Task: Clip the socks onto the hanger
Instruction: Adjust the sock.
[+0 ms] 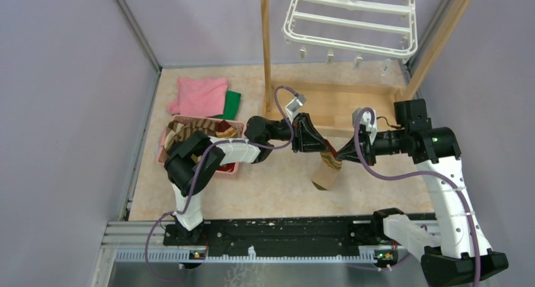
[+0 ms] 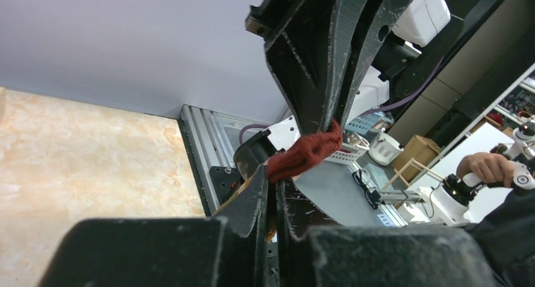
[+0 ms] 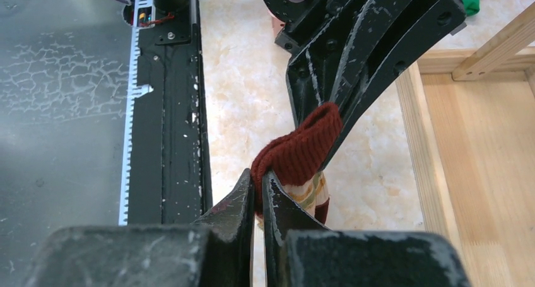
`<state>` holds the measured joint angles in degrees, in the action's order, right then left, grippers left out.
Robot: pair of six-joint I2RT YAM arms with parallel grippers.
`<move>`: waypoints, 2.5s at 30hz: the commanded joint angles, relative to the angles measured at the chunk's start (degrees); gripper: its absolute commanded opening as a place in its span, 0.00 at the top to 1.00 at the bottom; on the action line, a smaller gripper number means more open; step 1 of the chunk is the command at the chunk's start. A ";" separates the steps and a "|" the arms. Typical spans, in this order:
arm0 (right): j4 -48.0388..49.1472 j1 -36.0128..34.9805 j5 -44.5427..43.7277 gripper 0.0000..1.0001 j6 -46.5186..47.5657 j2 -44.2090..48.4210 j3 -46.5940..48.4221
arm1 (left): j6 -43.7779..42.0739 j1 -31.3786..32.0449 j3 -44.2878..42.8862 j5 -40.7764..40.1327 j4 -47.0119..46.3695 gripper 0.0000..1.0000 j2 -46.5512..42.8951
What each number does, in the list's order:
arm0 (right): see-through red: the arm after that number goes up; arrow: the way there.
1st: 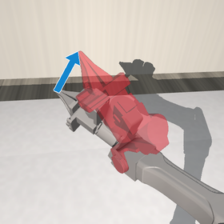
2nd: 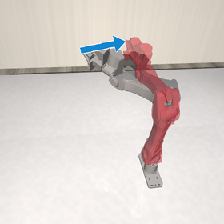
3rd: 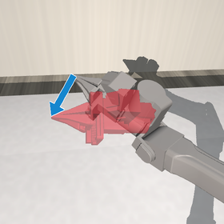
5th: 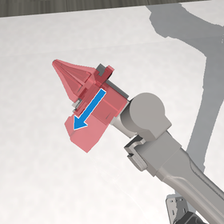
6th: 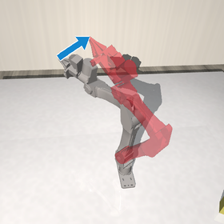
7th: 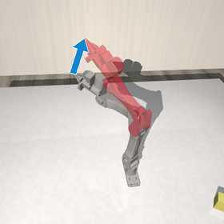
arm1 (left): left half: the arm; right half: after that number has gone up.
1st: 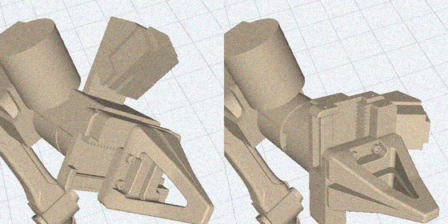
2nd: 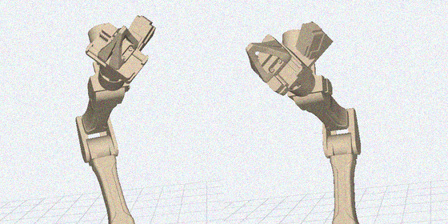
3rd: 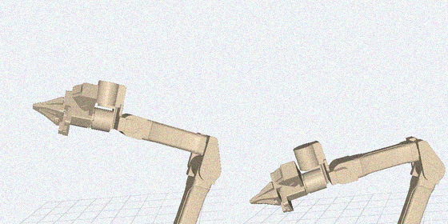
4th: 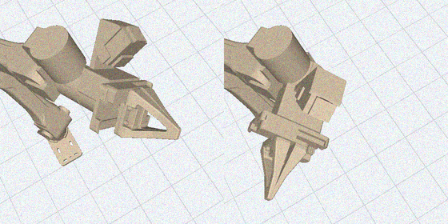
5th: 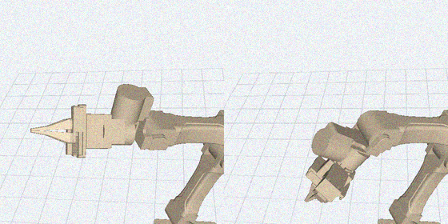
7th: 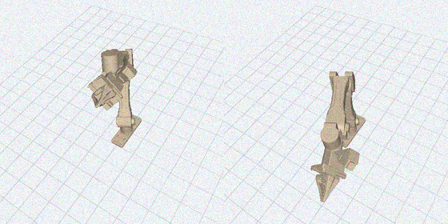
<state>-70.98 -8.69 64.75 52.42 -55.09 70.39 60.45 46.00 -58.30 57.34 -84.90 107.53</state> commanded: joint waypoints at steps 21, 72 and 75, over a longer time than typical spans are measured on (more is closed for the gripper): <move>5.76 13.86 2.03 1.00 -15.15 -3.14 10.37 | -43.85 -3.28 3.96 -28.92 41.34 0.17 -34.42; 5.50 14.30 6.42 1.00 -7.43 -5.37 7.68 | -26.60 -21.92 -28.70 -3.04 18.91 0.19 -3.57; 5.50 14.31 6.23 1.00 -7.42 -5.51 7.74 | -24.71 -21.81 -30.32 -3.07 16.15 0.19 -2.02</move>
<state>-65.63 4.80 69.23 43.75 -60.31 77.23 33.12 24.10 -84.95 54.48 -63.51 103.90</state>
